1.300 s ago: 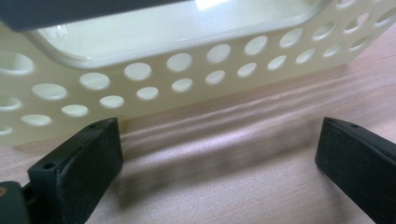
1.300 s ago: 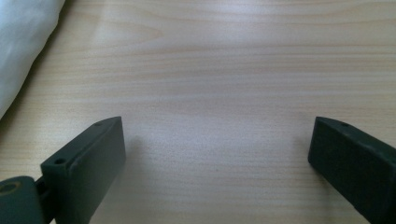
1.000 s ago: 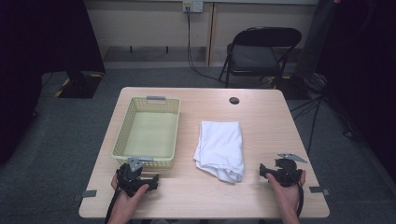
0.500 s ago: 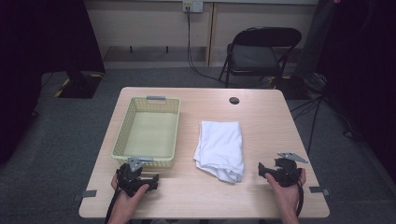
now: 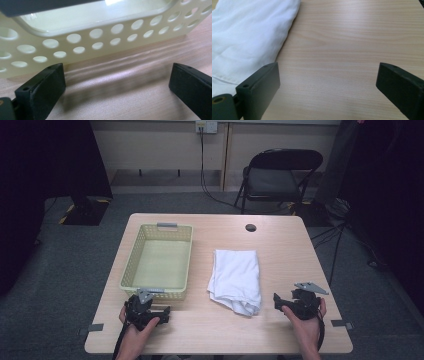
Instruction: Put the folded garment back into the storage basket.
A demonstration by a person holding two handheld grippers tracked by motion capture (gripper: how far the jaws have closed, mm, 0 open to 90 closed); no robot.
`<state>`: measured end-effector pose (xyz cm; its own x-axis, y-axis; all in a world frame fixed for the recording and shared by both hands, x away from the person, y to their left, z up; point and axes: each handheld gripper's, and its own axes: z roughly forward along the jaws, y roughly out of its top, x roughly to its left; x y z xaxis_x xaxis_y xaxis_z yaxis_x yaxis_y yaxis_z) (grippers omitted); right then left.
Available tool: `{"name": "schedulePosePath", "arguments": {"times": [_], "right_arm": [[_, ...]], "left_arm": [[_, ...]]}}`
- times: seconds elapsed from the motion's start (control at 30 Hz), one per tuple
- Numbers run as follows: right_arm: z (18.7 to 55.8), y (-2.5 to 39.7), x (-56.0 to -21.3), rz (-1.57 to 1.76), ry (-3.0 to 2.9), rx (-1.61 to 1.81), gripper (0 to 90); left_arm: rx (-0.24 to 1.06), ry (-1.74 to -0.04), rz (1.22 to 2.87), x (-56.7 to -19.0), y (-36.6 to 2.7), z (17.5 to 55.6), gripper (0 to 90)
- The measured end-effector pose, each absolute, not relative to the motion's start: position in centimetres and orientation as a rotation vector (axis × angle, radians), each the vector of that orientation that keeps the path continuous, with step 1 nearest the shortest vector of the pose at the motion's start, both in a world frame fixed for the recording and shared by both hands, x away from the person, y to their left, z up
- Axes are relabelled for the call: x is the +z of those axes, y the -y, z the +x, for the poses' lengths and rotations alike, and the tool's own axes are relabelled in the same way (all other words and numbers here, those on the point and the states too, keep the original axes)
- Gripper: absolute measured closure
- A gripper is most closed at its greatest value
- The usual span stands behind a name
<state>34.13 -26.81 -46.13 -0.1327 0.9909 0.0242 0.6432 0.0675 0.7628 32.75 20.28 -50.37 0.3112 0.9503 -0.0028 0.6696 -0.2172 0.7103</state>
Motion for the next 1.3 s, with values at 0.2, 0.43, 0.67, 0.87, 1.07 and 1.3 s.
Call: {"name": "schedulePosePath", "arguments": {"times": [0.2,0.43,0.67,0.87,1.07,1.3], "right_arm": [[34.1,26.9,-45.4,1.624,-1.826,0.901,4.2],[34.5,27.0,-44.4,1.616,-1.834,0.93,2.8],[34.9,26.6,-44.0,1.619,-1.827,0.96,3.6],[35.2,25.9,-43.3,1.594,-1.821,0.982,5.1],[35.6,25.3,-42.7,1.599,-1.822,0.978,5.3],[36.0,24.5,-42.3,1.586,-1.834,0.976,3.1]], "left_arm": [[0.593,-1.431,1.971,-50.4,-20.3,32.8,0.0],[0.593,-1.432,1.97,-50.4,-20.3,32.8,0.0],[0.593,-1.432,1.97,-50.4,-20.3,32.8,0.0],[0.594,-1.432,1.97,-50.4,-20.3,32.8,0.0],[0.594,-1.432,1.969,-50.4,-20.3,32.8,0.0],[0.594,-1.432,1.969,-50.4,-20.3,32.8,0.0]]}}
